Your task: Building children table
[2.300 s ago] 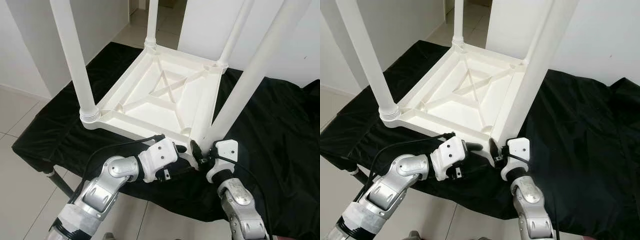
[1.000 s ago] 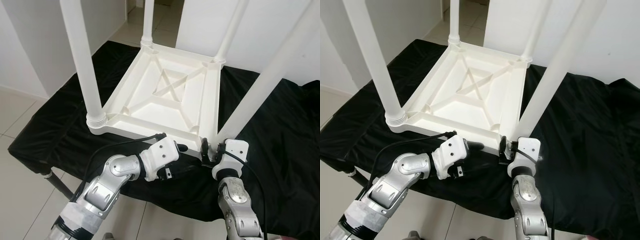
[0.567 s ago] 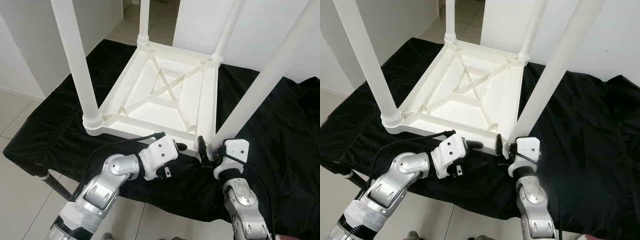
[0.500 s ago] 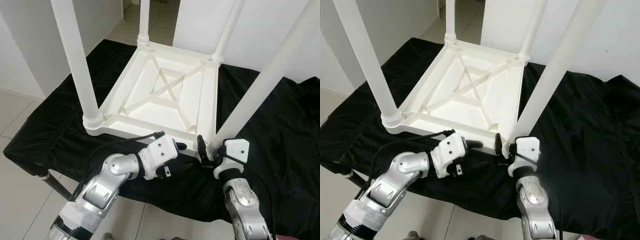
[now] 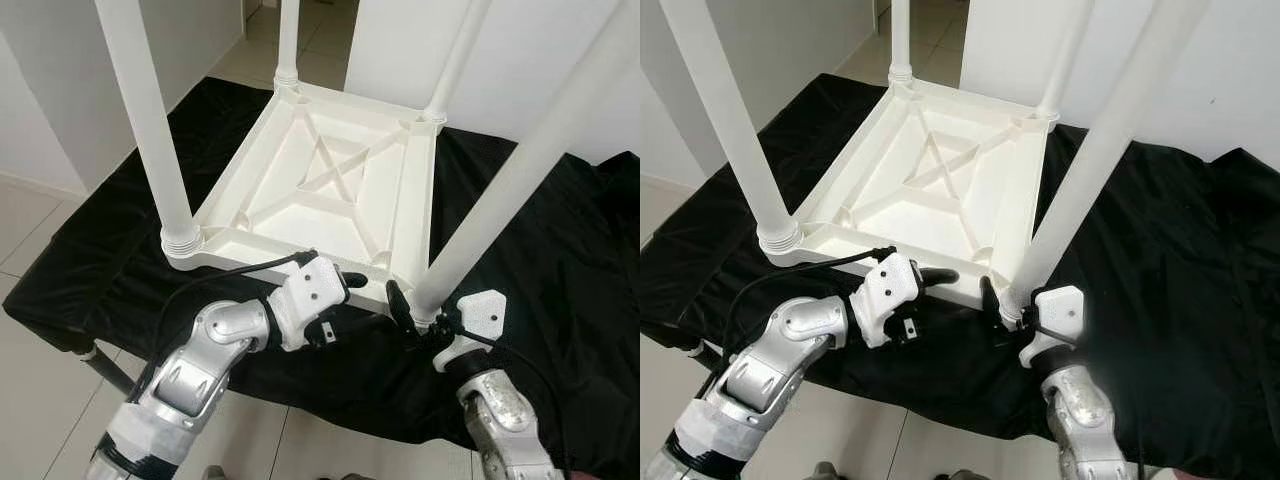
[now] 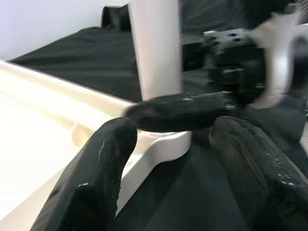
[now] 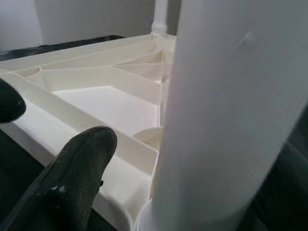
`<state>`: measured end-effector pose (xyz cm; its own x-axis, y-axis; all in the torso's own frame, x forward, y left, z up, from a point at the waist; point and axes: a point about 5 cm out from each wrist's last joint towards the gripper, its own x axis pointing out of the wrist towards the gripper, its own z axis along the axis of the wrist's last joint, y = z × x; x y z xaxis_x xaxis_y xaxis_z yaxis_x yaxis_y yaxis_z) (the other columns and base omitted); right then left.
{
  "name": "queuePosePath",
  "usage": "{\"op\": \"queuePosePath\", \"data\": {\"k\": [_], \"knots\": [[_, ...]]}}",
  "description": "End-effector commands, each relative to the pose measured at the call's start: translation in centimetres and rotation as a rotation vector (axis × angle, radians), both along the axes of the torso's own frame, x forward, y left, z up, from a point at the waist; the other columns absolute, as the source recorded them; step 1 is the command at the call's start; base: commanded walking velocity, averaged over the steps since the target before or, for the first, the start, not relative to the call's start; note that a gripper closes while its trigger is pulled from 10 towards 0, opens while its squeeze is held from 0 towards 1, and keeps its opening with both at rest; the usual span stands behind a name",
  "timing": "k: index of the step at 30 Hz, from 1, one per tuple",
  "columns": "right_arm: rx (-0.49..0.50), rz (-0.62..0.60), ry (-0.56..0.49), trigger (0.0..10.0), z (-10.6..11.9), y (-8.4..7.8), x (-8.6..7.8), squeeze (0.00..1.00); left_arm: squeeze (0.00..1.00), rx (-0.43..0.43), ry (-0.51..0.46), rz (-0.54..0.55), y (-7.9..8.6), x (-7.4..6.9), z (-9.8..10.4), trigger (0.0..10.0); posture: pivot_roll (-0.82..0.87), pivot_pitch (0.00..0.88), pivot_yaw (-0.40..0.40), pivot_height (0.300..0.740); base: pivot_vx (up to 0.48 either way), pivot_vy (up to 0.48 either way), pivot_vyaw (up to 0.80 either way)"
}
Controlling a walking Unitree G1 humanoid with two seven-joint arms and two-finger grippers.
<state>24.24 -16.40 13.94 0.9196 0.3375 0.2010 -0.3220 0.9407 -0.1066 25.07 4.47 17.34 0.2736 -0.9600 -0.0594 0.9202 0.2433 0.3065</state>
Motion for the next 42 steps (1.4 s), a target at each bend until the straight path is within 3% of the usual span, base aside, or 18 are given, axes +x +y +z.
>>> {"op": "queuePosePath", "data": {"k": [1,8,9,11,12,13,15,16,24,25,32,34,38,39,42], "knots": [[-0.021,0.027,0.029,10.0,-0.4,-1.0,0.4,0.00,0.07,0.000,0.016,-0.026,-0.4,-0.5,-0.1,10.0,0.02,0.097,-0.085,0.740,0.000,0.000,0.00],[-0.070,0.095,0.053,10.0,-0.6,-1.9,1.6,0.00,0.07,0.011,0.014,-0.037,-0.6,-0.7,-0.3,10.0,0.02,0.091,-0.081,0.740,0.000,0.000,0.00],[-0.088,0.128,0.065,7.6,-0.7,-2.0,2.0,0.00,0.07,0.027,0.006,-0.038,-0.6,-0.7,-0.5,10.0,0.03,0.088,-0.082,0.740,0.000,0.000,0.00],[-0.088,0.128,0.065,7.6,-0.7,-2.0,2.0,0.00,0.07,0.027,0.006,-0.038,-0.6,-0.7,-0.5,10.0,0.03,0.088,-0.082,0.740,0.000,0.000,0.00],[-0.109,0.152,0.072,3.6,-0.7,-2.0,2.4,0.00,0.07,0.039,0.000,-0.037,-0.6,-0.7,-0.6,10.0,0.03,0.086,-0.085,0.740,0.000,0.000,0.00],[-0.121,0.168,0.078,3.0,-0.8,-2.1,2.7,0.00,0.07,0.046,-0.005,-0.037,-0.6,-0.7,-0.6,10.0,0.03,0.086,-0.085,0.740,0.000,0.000,0.00],[-0.121,0.168,0.078,3.0,-0.8,-2.1,2.7,0.00,0.07,0.046,-0.005,-0.037,-0.6,-0.7,-0.6,10.0,0.03,0.086,-0.085,0.740,0.000,0.000,0.00],[-0.136,0.184,0.086,0.0,-0.9,-2.2,3.1,0.00,0.07,0.050,-0.008,-0.034,-0.6,-0.6,-0.6,10.0,0.04,0.086,-0.085,0.740,0.000,0.000,0.00],[-0.113,0.203,0.132,0.0,-1.4,-2.8,3.6,0.00,0.07,0.056,-0.011,0.001,-0.1,-0.3,-0.6,10.0,0.05,0.090,-0.093,0.740,0.000,0.000,0.00],[-0.092,0.177,0.137,10.0,-1.5,-2.9,3.7,0.00,0.07,0.056,-0.009,0.009,0.0,-0.2,-0.7,10.0,0.04,0.095,-0.093,0.740,0.000,0.000,0.00],[-0.075,0.113,0.152,10.0,-1.6,-3.1,3.9,0.00,0.07,0.059,-0.004,0.019,0.1,-0.2,-0.8,10.0,0.04,0.094,-0.093,0.740,0.000,0.000,0.00],[-0.040,0.003,0.165,10.0,-1.7,-3.0,3.8,0.00,0.07,0.064,-0.004,0.018,0.2,-0.2,-1.0,10.0,0.03,0.097,-0.090,0.740,0.000,0.000,0.00],[-0.028,-0.047,0.167,10.0,-1.8,-3.0,3.8,0.00,0.07,0.065,-0.004,0.019,0.2,-0.1,-1.1,10.0,0.03,0.097,-0.090,0.740,0.000,0.000,0.00],[0.005,-0.180,0.174,10.0,-2.2,-2.7,3.6,0.00,0.07,0.069,0.001,0.013,0.2,-0.1,-1.2,10.0,0.02,0.098,-0.075,0.740,0.000,0.000,0.00],[0.037,-0.266,0.179,10.0,-2.6,-2.3,3.5,0.00,0.07,0.073,0.003,0.005,0.1,0.0,-1.3,10.0,0.01,0.096,-0.068,0.740,0.000,0.000,0.00]]}}
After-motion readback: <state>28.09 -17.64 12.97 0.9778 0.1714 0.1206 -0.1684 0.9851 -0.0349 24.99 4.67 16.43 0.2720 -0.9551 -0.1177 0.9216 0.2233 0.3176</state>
